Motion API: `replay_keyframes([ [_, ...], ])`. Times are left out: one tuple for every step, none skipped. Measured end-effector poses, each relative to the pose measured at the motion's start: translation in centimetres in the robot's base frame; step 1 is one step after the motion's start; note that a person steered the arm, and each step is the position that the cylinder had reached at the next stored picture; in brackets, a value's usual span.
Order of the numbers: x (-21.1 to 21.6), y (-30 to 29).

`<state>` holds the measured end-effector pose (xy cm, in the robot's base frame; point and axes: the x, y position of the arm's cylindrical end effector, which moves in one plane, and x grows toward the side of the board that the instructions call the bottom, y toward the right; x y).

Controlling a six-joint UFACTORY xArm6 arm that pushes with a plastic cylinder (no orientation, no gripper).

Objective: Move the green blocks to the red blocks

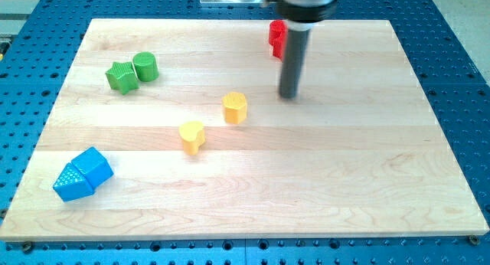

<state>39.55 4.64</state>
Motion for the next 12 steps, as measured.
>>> replay_keyframes([
  [-0.7,-4.2],
  [2.0,-16.0],
  [4.8,-26.4],
  [2.8,-29.9],
  [-2.9,-25.0],
  [-5.0,-26.0],
  [-8.3,-20.5],
  [-11.2,-12.5],
  [-11.8,-8.4],
  [-12.4,-10.4],
  [-14.9,-9.8],
  [-15.3,-9.0],
])
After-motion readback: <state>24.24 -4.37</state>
